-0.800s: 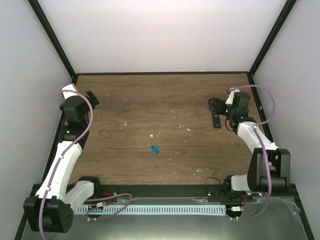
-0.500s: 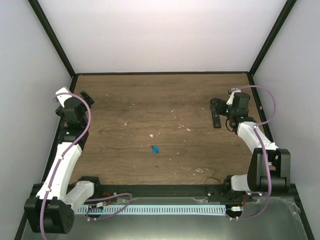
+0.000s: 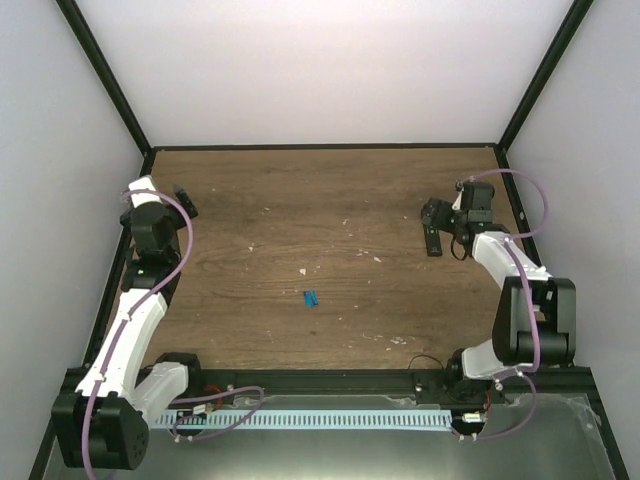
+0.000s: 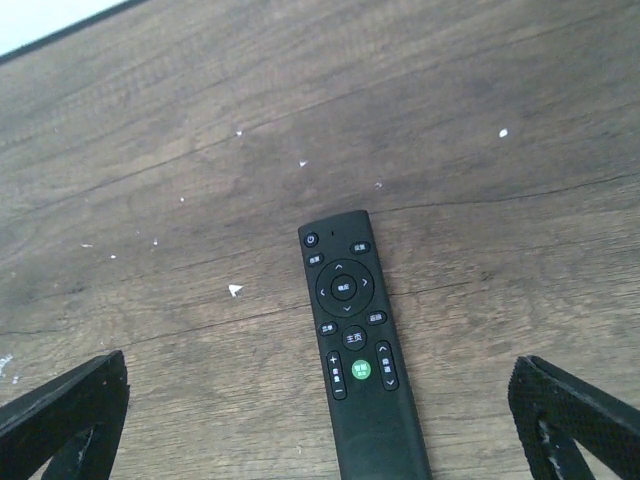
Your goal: Load the batteries into the remote control
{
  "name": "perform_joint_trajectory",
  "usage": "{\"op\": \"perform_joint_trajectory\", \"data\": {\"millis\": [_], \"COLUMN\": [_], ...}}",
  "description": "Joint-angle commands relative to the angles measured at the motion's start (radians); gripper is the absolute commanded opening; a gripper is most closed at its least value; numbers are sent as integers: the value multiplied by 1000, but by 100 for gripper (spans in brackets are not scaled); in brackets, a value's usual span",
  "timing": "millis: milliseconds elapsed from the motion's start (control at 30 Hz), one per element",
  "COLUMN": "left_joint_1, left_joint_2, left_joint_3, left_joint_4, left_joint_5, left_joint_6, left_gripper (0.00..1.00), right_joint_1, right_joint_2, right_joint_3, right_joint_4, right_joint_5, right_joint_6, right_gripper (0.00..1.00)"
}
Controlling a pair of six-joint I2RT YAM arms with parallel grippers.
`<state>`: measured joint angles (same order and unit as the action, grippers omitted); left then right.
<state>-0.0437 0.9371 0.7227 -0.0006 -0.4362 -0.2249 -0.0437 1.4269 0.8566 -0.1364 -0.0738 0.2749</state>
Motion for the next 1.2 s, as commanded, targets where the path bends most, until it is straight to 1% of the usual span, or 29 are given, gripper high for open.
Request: {"op": "perform_joint_trajectory", "data": {"millis": [0, 133, 300, 533, 867, 967, 1067, 1167], "left_joint_1": [1, -12, -29, -38, -40, -39, -39, -39], "left_joint_2": [-14, -27, -15, 8, 14, 14, 11, 5], "left_joint_3": [-26, -53, -50, -44, -51, -50, -52, -57], "left_joint_4": [29, 5, -48, -48, -37, -43, -45, -45], "left_joint_5": [111, 126, 124, 100, 102, 99, 95, 88], "left_joint_6": [55, 39, 21, 4, 7, 6, 7, 6], "left_gripper": [100, 100, 100, 100, 100, 100, 100, 100], "right_joint_1": [-1, 1, 27, 84, 90, 90, 90, 90], "right_joint_2": [79, 157, 233, 314, 363, 370, 377, 385], "right_joint_3": [68, 110, 177, 241, 234, 230, 226, 219], "right_joint_4": [-92, -140, -217, -272, -280, -276, -270, -267], "right_joint_5": [-44, -37, 44, 113, 132, 123, 120, 123], "right_joint_6": [12, 13, -8, -33, -35, -33, -30, -21], "right_gripper": [100, 100, 100, 99, 94, 89, 80, 75]}}
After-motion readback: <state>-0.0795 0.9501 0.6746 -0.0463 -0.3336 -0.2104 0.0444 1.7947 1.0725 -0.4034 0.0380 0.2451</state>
